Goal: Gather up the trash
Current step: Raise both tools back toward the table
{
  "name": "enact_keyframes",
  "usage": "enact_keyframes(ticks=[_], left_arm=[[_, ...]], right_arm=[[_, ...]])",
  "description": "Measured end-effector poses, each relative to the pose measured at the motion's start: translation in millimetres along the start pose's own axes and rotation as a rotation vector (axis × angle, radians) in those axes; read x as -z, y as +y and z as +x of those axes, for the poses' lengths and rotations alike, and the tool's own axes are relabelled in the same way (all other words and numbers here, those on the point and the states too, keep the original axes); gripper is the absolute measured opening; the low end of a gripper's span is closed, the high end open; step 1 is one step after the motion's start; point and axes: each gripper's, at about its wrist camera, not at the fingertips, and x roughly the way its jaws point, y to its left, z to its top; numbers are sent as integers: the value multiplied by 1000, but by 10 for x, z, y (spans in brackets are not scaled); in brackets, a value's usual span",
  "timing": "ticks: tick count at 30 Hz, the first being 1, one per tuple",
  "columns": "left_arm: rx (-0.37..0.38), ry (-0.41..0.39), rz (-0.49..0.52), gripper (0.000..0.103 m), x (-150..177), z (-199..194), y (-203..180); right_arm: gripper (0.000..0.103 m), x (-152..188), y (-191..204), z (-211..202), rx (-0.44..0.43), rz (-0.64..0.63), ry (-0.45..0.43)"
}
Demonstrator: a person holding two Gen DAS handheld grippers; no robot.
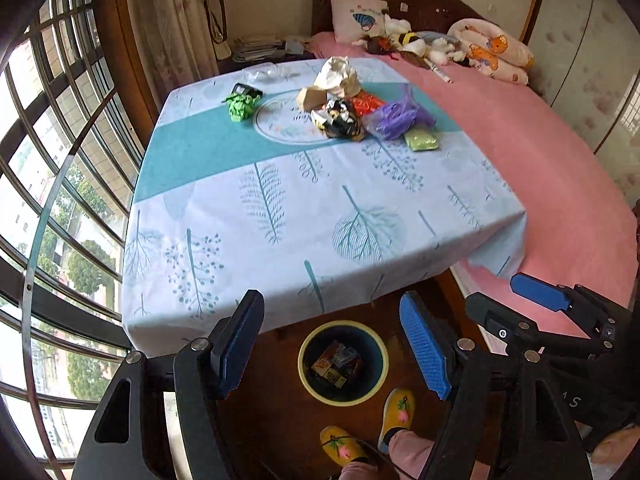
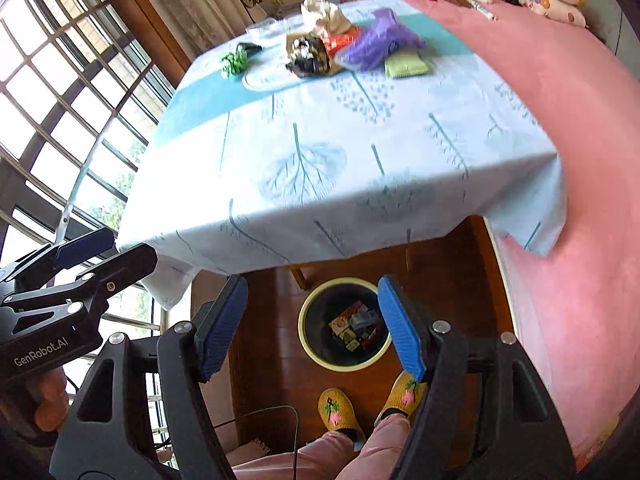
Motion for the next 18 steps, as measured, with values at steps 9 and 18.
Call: enact_keyframes(ticks=[9, 18], left_arm=[[31, -71, 9, 73, -502, -254, -35], [-8, -64, -66, 73, -1091, 103, 61]], right_arm=[[65, -631, 76, -497, 40, -13, -117], [65, -1199, -315, -177, -7, 64, -80]])
